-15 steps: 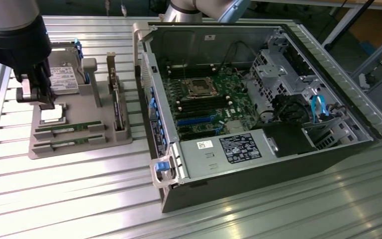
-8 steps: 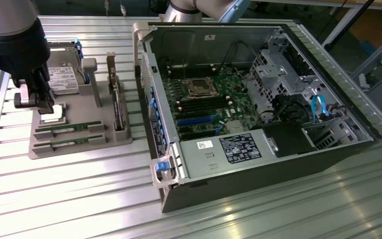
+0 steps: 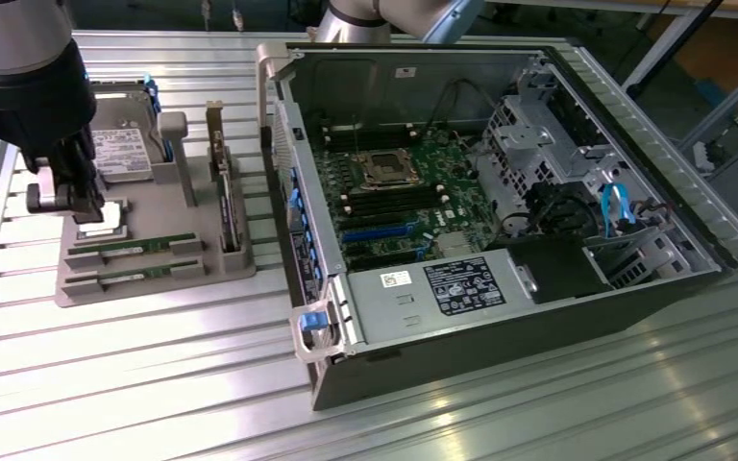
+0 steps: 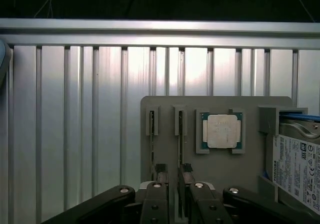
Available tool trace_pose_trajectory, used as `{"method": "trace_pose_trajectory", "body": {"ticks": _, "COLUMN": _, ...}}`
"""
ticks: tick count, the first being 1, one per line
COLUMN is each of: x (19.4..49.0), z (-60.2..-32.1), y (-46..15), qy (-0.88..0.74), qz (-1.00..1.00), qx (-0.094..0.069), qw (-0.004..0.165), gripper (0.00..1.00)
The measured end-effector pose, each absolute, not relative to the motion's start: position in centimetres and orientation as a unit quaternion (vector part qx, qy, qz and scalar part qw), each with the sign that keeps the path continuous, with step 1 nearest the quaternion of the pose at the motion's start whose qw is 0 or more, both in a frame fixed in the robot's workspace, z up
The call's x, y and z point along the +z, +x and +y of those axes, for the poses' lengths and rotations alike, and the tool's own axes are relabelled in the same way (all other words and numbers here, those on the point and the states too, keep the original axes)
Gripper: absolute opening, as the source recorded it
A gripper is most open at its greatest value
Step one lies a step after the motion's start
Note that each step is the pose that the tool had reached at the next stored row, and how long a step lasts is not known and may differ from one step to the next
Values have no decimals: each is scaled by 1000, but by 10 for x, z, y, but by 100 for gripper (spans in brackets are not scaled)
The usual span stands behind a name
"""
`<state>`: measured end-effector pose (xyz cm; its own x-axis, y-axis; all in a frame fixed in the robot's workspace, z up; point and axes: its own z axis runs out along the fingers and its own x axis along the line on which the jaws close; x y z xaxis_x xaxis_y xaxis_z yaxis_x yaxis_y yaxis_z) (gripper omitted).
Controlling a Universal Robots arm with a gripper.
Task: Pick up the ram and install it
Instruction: 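Pick up the ram and move it above insertion slot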
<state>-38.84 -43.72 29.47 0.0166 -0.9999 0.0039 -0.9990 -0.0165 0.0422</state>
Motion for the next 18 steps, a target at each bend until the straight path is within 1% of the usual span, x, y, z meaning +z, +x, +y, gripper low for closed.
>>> {"method": "trace_pose_trajectory", "body": {"ticks": 18, "x": 267, "z": -437, "y": -389, "qy": 715, "qz": -699, "qx": -13, "qw": 16, "gripper": 24}}
